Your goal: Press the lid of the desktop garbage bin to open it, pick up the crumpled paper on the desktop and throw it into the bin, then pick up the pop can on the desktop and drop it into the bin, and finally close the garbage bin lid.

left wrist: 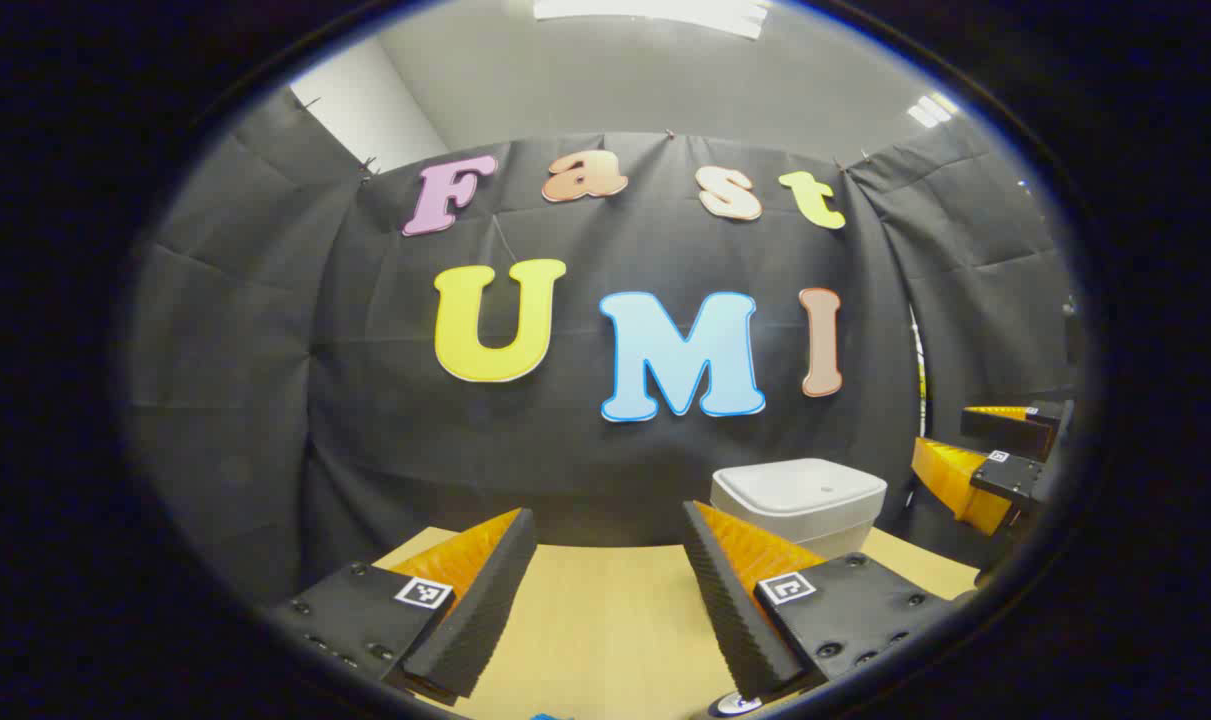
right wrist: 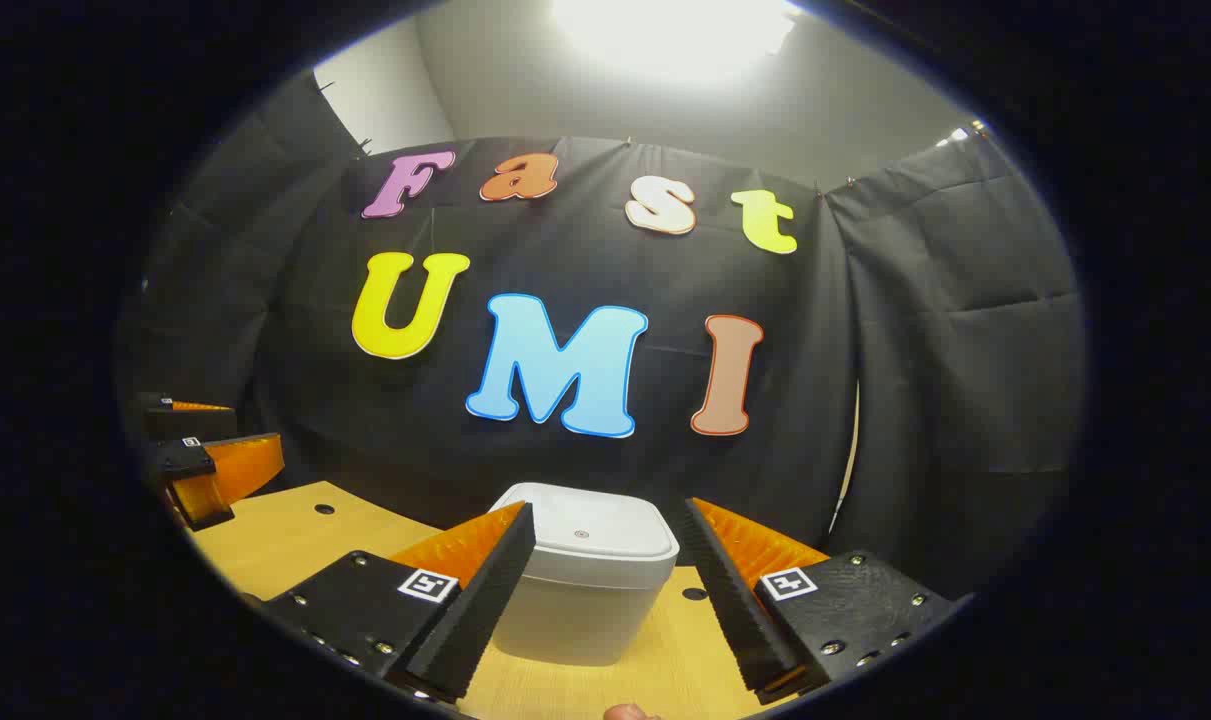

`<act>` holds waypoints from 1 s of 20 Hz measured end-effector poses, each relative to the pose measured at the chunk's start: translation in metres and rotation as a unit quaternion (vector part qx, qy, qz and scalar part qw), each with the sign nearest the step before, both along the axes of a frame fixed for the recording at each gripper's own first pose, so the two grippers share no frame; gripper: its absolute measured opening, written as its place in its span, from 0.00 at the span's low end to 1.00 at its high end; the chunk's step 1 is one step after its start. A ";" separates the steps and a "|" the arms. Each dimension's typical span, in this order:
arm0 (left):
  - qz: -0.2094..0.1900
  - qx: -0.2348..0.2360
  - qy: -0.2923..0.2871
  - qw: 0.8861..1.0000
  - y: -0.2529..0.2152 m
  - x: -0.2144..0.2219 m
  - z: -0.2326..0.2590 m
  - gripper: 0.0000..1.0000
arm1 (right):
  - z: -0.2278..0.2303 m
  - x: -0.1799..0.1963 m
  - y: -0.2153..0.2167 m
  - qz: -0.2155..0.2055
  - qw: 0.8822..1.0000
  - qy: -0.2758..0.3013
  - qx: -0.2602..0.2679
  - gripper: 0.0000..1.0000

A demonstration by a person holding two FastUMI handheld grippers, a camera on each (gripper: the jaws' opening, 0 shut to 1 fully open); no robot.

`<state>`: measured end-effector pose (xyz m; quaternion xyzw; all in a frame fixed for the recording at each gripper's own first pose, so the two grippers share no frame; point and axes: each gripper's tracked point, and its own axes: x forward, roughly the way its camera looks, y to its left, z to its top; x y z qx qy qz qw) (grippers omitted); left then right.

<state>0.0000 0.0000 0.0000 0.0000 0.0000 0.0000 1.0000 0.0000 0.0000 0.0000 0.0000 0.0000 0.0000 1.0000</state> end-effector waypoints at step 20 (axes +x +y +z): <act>-0.020 -0.016 0.012 1.000 -0.007 0.003 0.000 0.96 | -0.010 -0.006 0.003 0.004 1.000 0.024 0.013 0.94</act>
